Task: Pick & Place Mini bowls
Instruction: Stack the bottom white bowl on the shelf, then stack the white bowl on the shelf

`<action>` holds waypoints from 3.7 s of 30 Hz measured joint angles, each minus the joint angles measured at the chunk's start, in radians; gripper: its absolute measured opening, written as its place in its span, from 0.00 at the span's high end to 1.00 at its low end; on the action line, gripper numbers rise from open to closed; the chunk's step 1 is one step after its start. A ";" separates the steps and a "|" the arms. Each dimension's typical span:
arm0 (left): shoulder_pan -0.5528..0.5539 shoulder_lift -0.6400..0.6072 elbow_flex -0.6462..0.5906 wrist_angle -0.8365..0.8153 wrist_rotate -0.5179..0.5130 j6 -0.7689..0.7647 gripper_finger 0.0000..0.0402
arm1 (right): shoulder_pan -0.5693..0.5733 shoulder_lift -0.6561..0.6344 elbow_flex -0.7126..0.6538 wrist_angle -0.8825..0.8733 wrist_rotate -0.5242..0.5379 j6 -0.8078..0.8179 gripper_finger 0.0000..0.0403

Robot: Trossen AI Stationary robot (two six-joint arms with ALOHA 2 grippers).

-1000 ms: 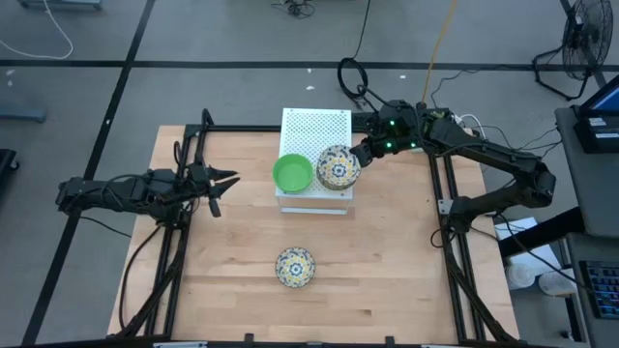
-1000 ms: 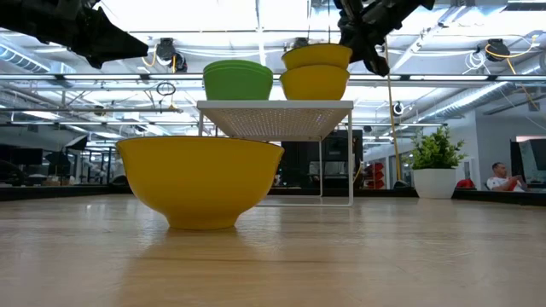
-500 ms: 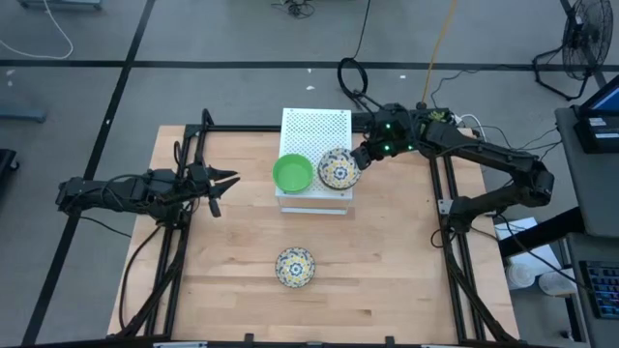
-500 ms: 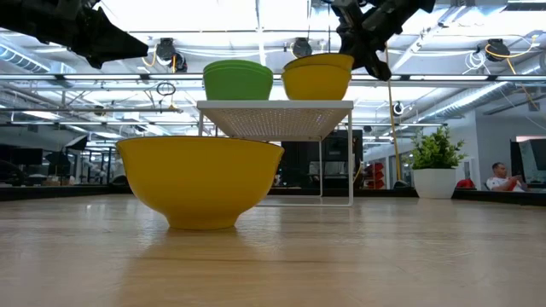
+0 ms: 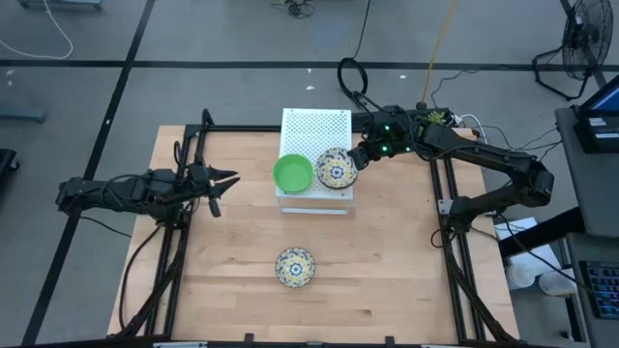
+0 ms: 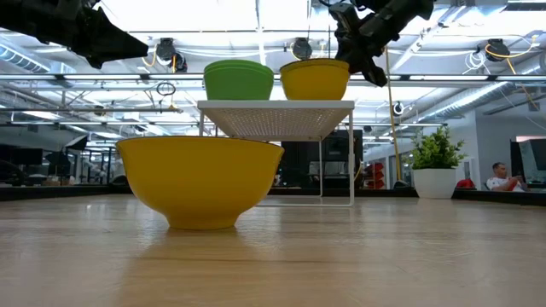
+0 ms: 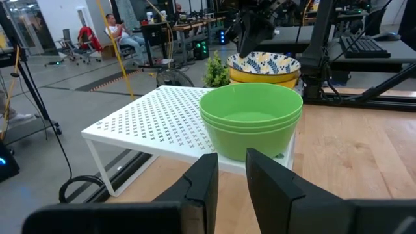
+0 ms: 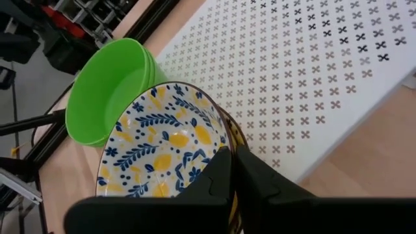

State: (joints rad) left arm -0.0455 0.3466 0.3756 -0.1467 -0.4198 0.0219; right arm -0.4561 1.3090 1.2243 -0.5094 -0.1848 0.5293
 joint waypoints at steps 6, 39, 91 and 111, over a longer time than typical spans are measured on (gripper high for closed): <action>0.000 0.000 0.000 0.000 0.000 0.000 0.79 | 0.000 0.000 0.000 0.002 0.000 0.000 1.00; 0.000 0.000 0.000 0.061 0.002 -0.071 0.79 | 0.054 -0.023 0.000 0.368 -0.031 -0.119 0.66; -0.403 1.549 1.150 -1.047 0.488 -1.170 0.34 | 0.720 -0.512 -0.762 1.393 0.224 -1.016 0.65; -0.380 1.534 1.007 -0.853 0.286 -1.300 0.44 | 0.720 -0.514 -0.762 1.394 0.236 -0.970 0.65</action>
State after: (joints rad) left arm -0.4250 1.8805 1.3828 -1.0002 -0.1334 -1.2781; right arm 0.2638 0.7948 0.4627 0.8850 0.0513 -0.4408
